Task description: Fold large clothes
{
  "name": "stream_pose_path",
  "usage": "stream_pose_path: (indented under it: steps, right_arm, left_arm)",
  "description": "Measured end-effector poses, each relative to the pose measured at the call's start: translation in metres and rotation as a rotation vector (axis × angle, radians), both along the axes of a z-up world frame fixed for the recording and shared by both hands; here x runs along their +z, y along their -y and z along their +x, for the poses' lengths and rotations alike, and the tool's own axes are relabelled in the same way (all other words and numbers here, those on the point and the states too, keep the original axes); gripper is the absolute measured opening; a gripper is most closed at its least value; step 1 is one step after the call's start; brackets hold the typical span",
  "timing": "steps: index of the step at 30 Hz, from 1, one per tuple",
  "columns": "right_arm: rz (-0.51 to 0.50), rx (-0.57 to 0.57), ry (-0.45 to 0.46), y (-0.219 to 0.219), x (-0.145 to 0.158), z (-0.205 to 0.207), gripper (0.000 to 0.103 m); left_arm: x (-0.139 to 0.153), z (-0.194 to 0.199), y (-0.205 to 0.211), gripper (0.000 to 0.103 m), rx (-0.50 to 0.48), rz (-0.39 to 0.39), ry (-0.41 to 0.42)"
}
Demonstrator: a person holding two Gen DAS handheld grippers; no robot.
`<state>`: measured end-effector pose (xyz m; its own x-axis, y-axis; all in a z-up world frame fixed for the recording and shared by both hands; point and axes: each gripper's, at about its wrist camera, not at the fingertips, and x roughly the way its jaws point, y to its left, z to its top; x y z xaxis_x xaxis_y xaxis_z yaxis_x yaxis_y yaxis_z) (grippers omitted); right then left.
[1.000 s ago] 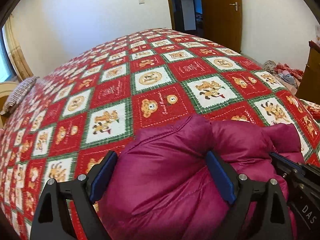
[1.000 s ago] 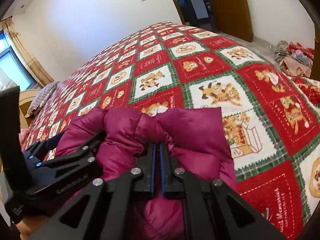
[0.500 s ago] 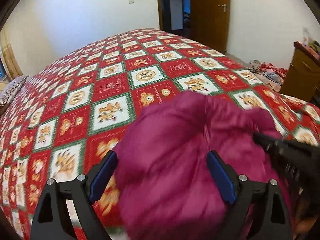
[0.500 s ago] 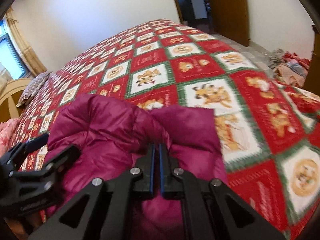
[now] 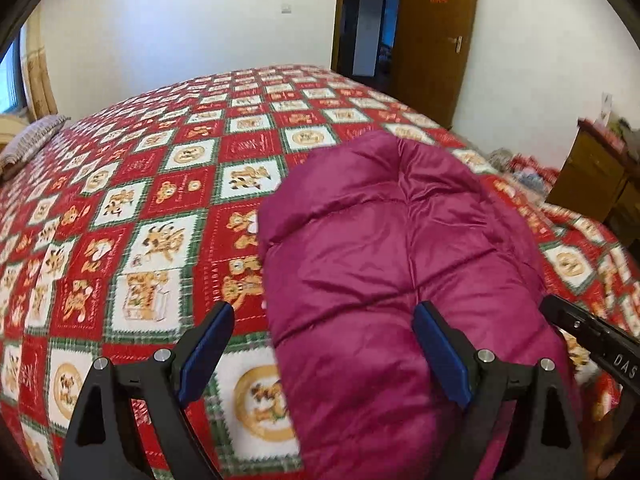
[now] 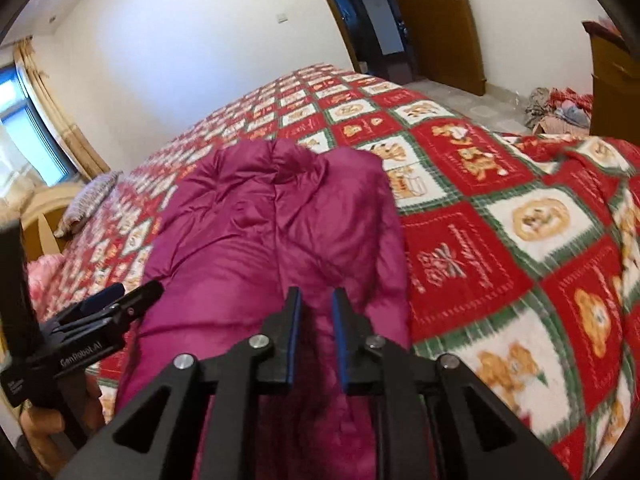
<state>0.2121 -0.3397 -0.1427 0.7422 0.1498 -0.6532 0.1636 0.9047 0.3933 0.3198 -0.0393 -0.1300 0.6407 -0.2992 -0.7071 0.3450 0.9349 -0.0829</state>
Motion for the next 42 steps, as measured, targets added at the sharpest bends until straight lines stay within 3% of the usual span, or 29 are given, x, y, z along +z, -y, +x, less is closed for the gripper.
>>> stream_pose_path:
  steps: [1,2,3,6,10,13,17,19,25,31,33,35,38,42]
  right_arm:
    - [0.01,-0.004,0.013,0.003,0.004,-0.005,0.039]
    - [0.017,-0.016,0.029,0.007,0.008,-0.01,0.065]
    - [0.022,-0.029,0.049,0.009,0.012,-0.015,0.082]
    - [0.051,-0.032,0.108,0.017,0.023,-0.014,0.084]
    - [0.04,-0.006,0.049,0.02,0.011,0.014,0.084]
    - [0.015,0.014,-0.008,0.019,-0.008,0.031,0.084]
    - [0.131,0.078,-0.018,0.022,-0.035,0.036,0.085]
    - [0.184,0.092,0.001,0.026,-0.041,0.035,0.086]
    - [0.191,0.197,0.007,0.009,-0.043,0.039,0.08]
    - [0.11,0.174,-0.012,-0.004,-0.045,0.045,0.073]
    - [0.092,0.175,-0.031,-0.007,-0.043,0.045,0.065]
    - [0.084,0.172,-0.056,-0.013,-0.04,0.043,0.057]
    - [0.042,0.183,-0.08,-0.026,-0.032,0.037,0.045]
    - [-0.002,0.185,-0.101,-0.042,-0.025,0.02,0.04]
  left_arm:
    - [0.002,-0.002,-0.005,0.091,0.004,-0.012,0.004]
    - [0.004,-0.004,-0.015,0.091,0.012,-0.042,0.005]
    - [0.004,-0.003,-0.023,0.091,0.018,-0.074,0.0]
    - [0.002,0.006,-0.041,0.091,0.053,-0.212,-0.052]
    - [-0.015,0.025,-0.044,0.091,0.077,-0.358,-0.185]
    - [-0.03,0.031,-0.039,0.091,0.079,-0.405,-0.233]
    - [-0.054,0.031,-0.033,0.094,0.07,-0.503,-0.275]
    - [-0.052,0.031,-0.029,0.095,0.046,-0.49,-0.259]
    - [-0.05,0.032,-0.015,0.095,-0.065,-0.474,-0.255]
    - [-0.044,0.035,0.01,0.094,-0.07,-0.291,-0.214]
    - [-0.042,0.032,0.015,0.091,-0.065,-0.252,-0.204]
    - [-0.04,0.026,0.014,0.08,-0.075,-0.226,-0.187]
    - [-0.033,0.01,0.013,0.075,-0.076,-0.174,-0.158]
    - [-0.025,-0.016,0.009,0.071,-0.061,-0.135,-0.13]
